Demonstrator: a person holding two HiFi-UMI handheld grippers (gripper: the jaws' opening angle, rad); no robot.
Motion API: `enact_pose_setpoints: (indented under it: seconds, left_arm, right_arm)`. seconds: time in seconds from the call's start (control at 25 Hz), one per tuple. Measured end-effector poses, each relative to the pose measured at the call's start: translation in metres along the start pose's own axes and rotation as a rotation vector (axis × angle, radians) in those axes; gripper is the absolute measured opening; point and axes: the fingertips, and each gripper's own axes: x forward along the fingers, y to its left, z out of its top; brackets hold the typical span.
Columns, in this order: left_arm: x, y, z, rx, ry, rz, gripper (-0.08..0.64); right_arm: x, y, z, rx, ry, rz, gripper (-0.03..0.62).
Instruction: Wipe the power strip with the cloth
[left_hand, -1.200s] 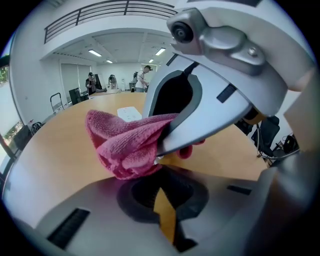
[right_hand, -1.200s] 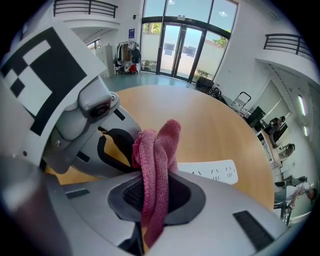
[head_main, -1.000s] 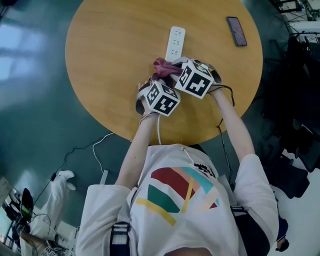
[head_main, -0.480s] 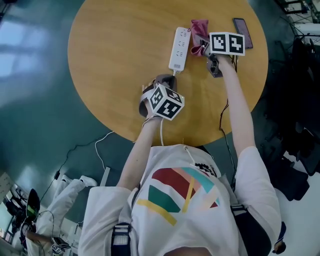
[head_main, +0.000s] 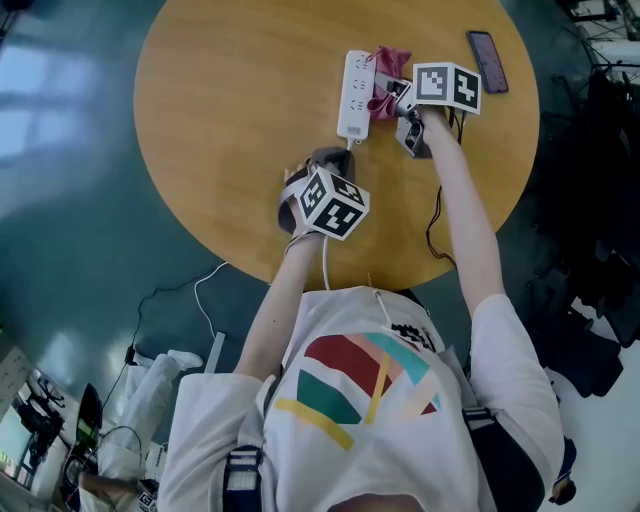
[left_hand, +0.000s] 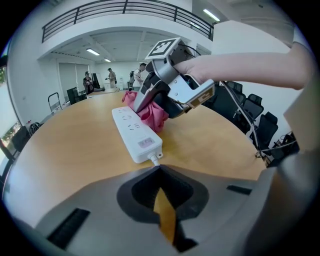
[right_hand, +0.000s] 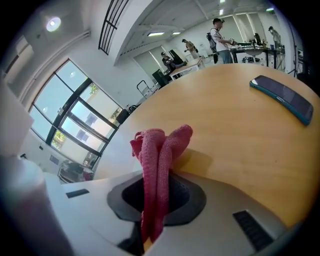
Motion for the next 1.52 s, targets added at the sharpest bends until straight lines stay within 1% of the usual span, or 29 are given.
enact_pose_setpoints:
  seconds: [0.08, 0.16, 0.36, 0.48, 0.64, 0.76, 0.8, 0.84, 0.88, 0.92, 1.0, 1.04, 1.08, 1.12, 1.2, 1.24, 1.28, 1.36, 1.4, 1.52]
  left_arm:
    - [0.007, 0.010, 0.011, 0.003, 0.003, -0.007, 0.029]
    - [0.010, 0.012, 0.012, 0.004, 0.004, -0.009, 0.029]
    - [-0.007, -0.020, -0.022, 0.009, -0.005, 0.004, 0.029]
    - [-0.008, -0.025, -0.025, 0.013, -0.006, 0.007, 0.029]
    - [-0.010, -0.028, -0.023, 0.011, -0.009, 0.011, 0.029]
    - [-0.008, -0.026, -0.021, 0.000, -0.017, 0.009, 0.029]
    - [-0.007, -0.025, -0.021, -0.003, -0.020, 0.007, 0.029]
    - [-0.006, -0.024, -0.022, -0.005, -0.024, 0.006, 0.029]
    - [-0.006, -0.023, -0.022, -0.003, -0.026, 0.006, 0.029]
    - [-0.006, -0.023, -0.023, -0.001, -0.028, 0.007, 0.029]
    - [-0.008, -0.022, -0.024, 0.001, -0.029, 0.009, 0.029]
    - [-0.008, -0.022, -0.024, 0.000, -0.029, 0.010, 0.029]
    - [-0.007, -0.023, -0.024, -0.001, -0.028, 0.009, 0.029]
    - [-0.005, -0.023, -0.023, -0.002, -0.028, 0.007, 0.029]
    - [-0.002, -0.023, -0.022, -0.004, -0.028, 0.005, 0.029]
    - [-0.001, -0.023, -0.022, -0.007, -0.028, 0.004, 0.029]
    - [-0.001, -0.022, -0.022, -0.012, -0.028, 0.003, 0.029]
    - [-0.002, -0.022, -0.021, -0.023, -0.030, -0.001, 0.029]
    - [-0.003, -0.023, -0.021, -0.025, -0.032, -0.003, 0.029]
    - [-0.008, -0.024, -0.020, -0.016, -0.034, -0.001, 0.029]
  right_arm:
    - [0.002, -0.001, 0.001, -0.021, 0.017, -0.010, 0.038]
    - [-0.001, 0.001, -0.013, -0.027, 0.031, -0.010, 0.040]
    - [-0.034, 0.021, -0.107, -0.018, 0.059, 0.019, 0.040]
    - [-0.046, 0.026, -0.139, -0.014, 0.080, 0.036, 0.040]
    - [-0.058, 0.032, -0.162, -0.010, 0.110, 0.053, 0.040]
    - [-0.062, 0.032, -0.164, -0.022, 0.065, 0.051, 0.039]
    - [-0.064, 0.034, -0.163, -0.054, 0.037, 0.046, 0.040]
    - [-0.067, 0.037, -0.160, -0.112, 0.013, 0.042, 0.038]
    - [-0.069, 0.044, -0.157, -0.199, 0.000, 0.039, 0.038]
    - [-0.070, 0.054, -0.154, -0.310, 0.001, 0.040, 0.040]
    - [-0.068, 0.076, -0.149, -0.562, 0.039, 0.051, 0.040]
    - [-0.065, 0.086, -0.149, -0.677, 0.070, 0.070, 0.040]
    - [-0.062, 0.095, -0.149, -0.771, 0.108, 0.101, 0.040]
    - [-0.057, 0.103, -0.151, -0.838, 0.152, 0.140, 0.040]
    - [-0.045, 0.114, -0.156, -0.917, 0.244, 0.213, 0.039]
    - [-0.038, 0.116, -0.160, -0.946, 0.287, 0.230, 0.040]
    - [-0.032, 0.116, -0.163, -0.978, 0.327, 0.229, 0.039]
    - [-0.022, 0.111, -0.168, -1.050, 0.382, 0.188, 0.038]
    - [-0.019, 0.109, -0.168, -1.081, 0.392, 0.163, 0.040]
    - [-0.023, 0.107, -0.167, -1.129, 0.382, 0.130, 0.040]
